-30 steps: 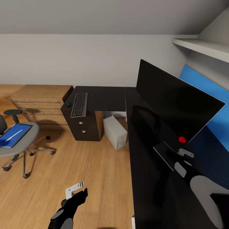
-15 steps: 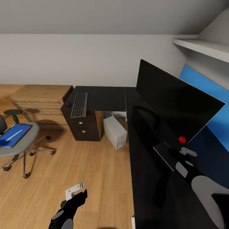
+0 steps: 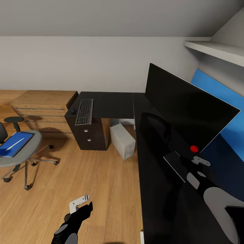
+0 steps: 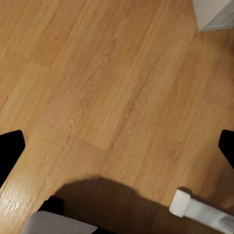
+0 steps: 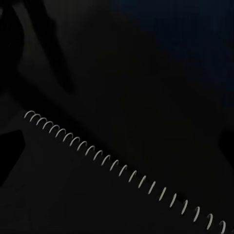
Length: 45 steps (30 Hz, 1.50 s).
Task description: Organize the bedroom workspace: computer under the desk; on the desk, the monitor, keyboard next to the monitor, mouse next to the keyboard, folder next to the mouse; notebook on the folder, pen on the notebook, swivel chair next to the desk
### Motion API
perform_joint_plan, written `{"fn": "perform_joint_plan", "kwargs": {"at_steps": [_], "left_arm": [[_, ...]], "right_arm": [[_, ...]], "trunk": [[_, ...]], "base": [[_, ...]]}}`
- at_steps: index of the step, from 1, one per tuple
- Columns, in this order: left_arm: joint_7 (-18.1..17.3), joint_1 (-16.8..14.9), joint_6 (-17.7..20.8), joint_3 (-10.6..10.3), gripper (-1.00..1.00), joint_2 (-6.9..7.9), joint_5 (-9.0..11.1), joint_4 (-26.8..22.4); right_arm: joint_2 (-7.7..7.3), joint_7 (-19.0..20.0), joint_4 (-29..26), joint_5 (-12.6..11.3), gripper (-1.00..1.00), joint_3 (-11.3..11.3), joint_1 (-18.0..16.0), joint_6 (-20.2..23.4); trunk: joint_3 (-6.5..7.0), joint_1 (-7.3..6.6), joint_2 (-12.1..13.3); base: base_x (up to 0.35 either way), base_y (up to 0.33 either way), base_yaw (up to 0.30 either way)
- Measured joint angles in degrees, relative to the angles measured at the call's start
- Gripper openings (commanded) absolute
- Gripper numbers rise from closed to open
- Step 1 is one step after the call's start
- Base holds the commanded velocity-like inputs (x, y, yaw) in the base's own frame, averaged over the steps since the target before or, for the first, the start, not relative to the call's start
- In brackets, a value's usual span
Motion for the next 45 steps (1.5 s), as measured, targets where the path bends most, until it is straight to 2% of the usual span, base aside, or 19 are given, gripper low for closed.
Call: {"fn": "perform_joint_plan", "kwargs": {"at_steps": [45], "left_arm": [[-0.1,0.0,0.0,0.1,1.00,0.10,0.0,-0.2]], "right_arm": [[0.03,0.0,0.0,0.1,1.00,-0.1,0.0,0.0]], "trunk": [[-3.56,0.00,0.0]], "base": [[0.000,0.000,0.000]]}}
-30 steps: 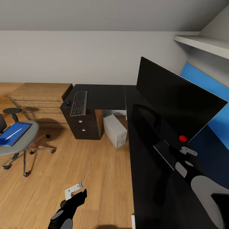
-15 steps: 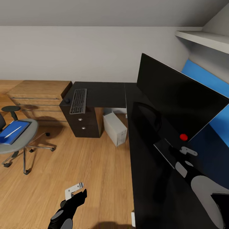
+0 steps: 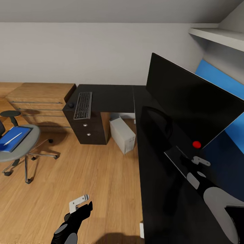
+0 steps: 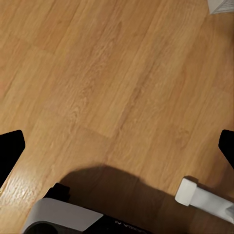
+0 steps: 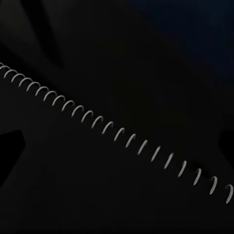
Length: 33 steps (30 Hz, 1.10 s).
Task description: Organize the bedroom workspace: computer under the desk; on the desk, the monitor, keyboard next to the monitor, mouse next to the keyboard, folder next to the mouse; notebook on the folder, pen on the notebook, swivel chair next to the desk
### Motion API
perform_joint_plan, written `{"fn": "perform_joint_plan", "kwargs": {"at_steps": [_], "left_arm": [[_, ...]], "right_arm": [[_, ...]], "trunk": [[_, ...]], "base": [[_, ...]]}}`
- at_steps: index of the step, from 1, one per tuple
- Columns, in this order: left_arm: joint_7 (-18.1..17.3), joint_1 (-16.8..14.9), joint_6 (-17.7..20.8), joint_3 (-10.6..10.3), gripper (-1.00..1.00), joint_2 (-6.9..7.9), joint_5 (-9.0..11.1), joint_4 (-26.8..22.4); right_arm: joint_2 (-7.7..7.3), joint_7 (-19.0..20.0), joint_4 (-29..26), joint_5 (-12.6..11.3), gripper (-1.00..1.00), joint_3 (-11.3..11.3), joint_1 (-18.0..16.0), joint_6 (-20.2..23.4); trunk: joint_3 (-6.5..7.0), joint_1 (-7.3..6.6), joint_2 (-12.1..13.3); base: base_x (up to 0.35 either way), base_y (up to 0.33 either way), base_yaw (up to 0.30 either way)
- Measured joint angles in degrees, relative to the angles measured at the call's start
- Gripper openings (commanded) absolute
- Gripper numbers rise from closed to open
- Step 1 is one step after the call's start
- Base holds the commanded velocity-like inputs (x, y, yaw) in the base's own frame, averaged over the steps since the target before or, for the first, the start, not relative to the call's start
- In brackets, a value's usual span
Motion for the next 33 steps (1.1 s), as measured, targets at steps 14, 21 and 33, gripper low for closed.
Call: {"fn": "perform_joint_plan", "kwargs": {"at_steps": [14,21,33], "left_arm": [[0.0,0.0,0.0,0.0,1.00,-0.07,0.0,0.0],[0.0,0.0,0.0,0.0,1.00,-0.07,0.0,0.0],[0.0,0.0,0.0,0.0,1.00,0.01,0.0,0.0]], "right_arm": [[0.00,-0.2,-0.9,0.6,1.00,-0.3,0.0,0.0],[0.01,-0.1,-2.1,0.5,1.00,-0.2,0.0,0.0],[0.01,0.0,-2.9,0.5,1.00,-0.2,0.0,0.0]], "trunk": [[-1.21,-0.02,0.0],[-1.82,-0.02,0.0],[-2.25,-0.02,0.0]], "base": [[0.000,0.000,0.000],[0.000,0.000,0.000],[0.000,0.000,0.000]]}}
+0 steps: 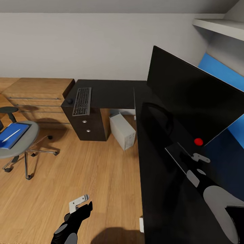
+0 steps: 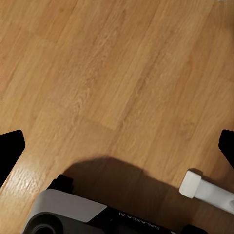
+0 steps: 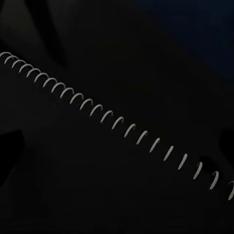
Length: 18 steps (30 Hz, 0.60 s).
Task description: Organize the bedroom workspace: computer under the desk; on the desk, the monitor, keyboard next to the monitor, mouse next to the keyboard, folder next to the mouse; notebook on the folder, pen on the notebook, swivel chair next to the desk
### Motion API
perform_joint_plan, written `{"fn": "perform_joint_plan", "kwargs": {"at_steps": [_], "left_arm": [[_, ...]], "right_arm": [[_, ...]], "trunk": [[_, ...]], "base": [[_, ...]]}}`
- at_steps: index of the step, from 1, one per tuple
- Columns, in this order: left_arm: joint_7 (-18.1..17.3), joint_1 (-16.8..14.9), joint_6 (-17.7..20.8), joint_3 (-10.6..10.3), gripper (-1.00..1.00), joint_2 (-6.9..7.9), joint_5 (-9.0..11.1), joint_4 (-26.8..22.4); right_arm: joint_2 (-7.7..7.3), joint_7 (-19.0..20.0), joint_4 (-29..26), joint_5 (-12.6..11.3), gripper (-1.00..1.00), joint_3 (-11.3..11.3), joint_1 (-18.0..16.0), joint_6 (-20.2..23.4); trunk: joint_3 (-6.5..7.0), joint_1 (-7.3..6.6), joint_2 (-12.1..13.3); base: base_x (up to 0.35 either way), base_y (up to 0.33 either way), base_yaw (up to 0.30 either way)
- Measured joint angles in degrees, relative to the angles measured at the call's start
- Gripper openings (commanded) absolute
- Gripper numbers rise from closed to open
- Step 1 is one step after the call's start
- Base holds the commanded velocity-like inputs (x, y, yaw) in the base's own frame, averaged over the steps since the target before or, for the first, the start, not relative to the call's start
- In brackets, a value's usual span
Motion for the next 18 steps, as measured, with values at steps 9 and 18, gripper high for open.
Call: {"fn": "perform_joint_plan", "kwargs": {"at_steps": [9,18], "left_arm": [[0.1,0.0,0.0,0.0,1.00,0.00,0.0,0.0],[0.1,0.0,0.0,0.0,1.00,0.00,0.0,0.0]], "right_arm": [[0.01,0.2,-0.1,0.0,1.00,0.2,0.0,0.0],[0.00,0.2,-0.1,0.0,1.00,0.2,0.0,0.0]], "trunk": [[0.00,0.04,0.0],[0.00,0.01,0.0]], "base": [[-0.146,0.000,0.000],[-0.054,0.000,0.000]]}}
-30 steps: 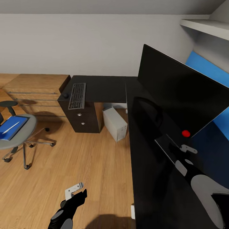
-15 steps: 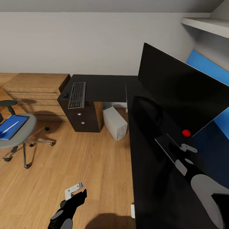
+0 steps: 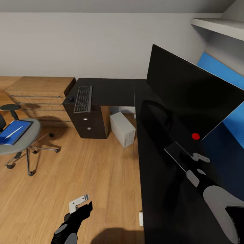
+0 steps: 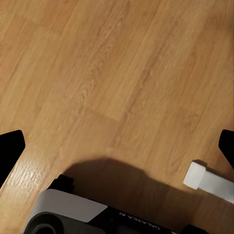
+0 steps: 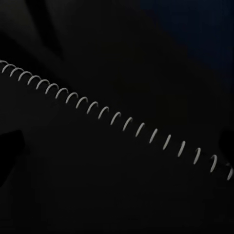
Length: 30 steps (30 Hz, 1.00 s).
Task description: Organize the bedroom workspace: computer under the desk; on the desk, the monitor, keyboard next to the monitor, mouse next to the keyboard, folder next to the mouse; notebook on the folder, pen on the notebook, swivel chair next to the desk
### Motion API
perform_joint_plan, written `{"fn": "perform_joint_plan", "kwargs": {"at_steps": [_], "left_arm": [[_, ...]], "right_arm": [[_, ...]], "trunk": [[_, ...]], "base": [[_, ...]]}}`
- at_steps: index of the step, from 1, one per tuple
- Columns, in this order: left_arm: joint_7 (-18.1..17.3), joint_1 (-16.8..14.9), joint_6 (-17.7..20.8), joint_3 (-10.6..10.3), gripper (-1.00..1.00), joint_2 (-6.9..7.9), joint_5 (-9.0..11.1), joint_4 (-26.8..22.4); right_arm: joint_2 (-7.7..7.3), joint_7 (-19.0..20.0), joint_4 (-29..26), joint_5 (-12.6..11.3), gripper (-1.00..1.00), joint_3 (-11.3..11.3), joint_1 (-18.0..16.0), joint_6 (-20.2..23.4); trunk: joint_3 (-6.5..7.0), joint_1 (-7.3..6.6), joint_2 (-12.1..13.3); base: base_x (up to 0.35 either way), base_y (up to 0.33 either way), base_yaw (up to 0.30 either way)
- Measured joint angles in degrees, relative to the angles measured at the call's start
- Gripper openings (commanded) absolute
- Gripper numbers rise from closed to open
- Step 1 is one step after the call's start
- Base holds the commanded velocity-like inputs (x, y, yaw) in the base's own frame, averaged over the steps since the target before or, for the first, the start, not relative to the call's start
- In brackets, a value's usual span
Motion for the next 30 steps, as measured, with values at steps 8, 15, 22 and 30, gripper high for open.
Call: {"fn": "perform_joint_plan", "kwargs": {"at_steps": [8,15,22,30], "left_arm": [[0.0,0.0,0.0,0.0,1.00,0.00,0.0,0.0],[0.0,0.0,0.0,0.0,1.00,0.00,0.0,0.0],[0.0,0.0,0.0,0.0,1.00,0.00,0.0,0.0],[0.0,0.0,0.0,0.0,1.00,0.00,0.0,0.0]], "right_arm": [[0.00,0.0,0.0,0.1,1.00,0.1,0.0,-0.1],[0.00,0.0,0.0,0.1,1.00,0.1,0.0,-0.1],[0.00,0.0,0.0,0.1,1.00,0.0,0.0,-0.1],[0.17,0.0,0.0,0.1,1.00,0.1,0.0,-0.1]], "trunk": [[0.00,0.01,0.0],[0.00,0.01,0.0],[0.00,0.00,0.0],[0.00,0.03,0.0]], "base": [[-0.047,0.000,0.000],[-0.205,0.000,0.000],[-0.032,0.000,0.000],[-0.155,0.000,0.000]]}}
